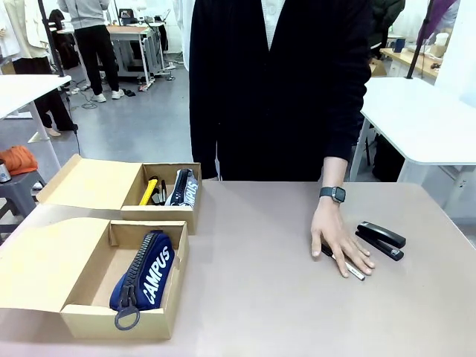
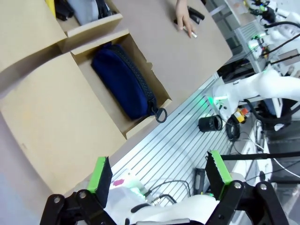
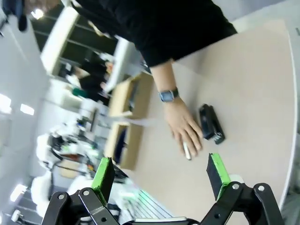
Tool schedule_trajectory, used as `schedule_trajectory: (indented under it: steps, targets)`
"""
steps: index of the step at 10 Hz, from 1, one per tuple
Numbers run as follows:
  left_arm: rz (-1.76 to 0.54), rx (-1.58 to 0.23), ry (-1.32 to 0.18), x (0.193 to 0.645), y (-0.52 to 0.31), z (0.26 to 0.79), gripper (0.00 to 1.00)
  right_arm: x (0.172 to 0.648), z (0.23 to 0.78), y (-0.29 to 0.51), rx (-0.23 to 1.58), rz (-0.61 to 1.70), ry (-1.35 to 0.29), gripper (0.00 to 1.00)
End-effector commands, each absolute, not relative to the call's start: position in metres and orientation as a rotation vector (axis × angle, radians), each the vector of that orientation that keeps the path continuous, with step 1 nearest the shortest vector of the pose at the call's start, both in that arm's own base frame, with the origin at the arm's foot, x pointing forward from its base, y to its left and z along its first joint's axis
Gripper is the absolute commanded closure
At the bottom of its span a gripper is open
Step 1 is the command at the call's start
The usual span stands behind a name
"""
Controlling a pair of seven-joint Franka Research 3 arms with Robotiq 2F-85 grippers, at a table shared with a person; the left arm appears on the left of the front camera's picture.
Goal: Place items inside the box.
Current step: Pick up a Pencil pouch or Stapler and place it inside the Mailer Box closest to the robot.
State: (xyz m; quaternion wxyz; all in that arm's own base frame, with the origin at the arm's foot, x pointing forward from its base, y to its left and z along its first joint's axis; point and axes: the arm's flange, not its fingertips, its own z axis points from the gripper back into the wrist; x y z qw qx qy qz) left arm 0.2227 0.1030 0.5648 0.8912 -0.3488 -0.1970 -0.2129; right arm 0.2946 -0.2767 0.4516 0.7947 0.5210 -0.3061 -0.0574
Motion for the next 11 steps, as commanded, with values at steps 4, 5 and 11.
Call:
schedule_trajectory:
  steps: [4,5,11]
  targets:
    - [-0.441,-0.731,-0.421,0.223,0.101,0.564,0.00,0.308,0.452,-0.264,1.033,-0.093,-0.608,0.00]
    - [-0.441,-0.731,-0.421,0.223,0.101,0.564,0.00,0.320,0.460,-0.250,0.999,-0.044,-0.603,0.00]
    - [-0.441,-0.731,-0.421,0.223,0.101,0.564,0.00,0.407,0.453,-0.092,0.515,0.225,-0.324,0.00]
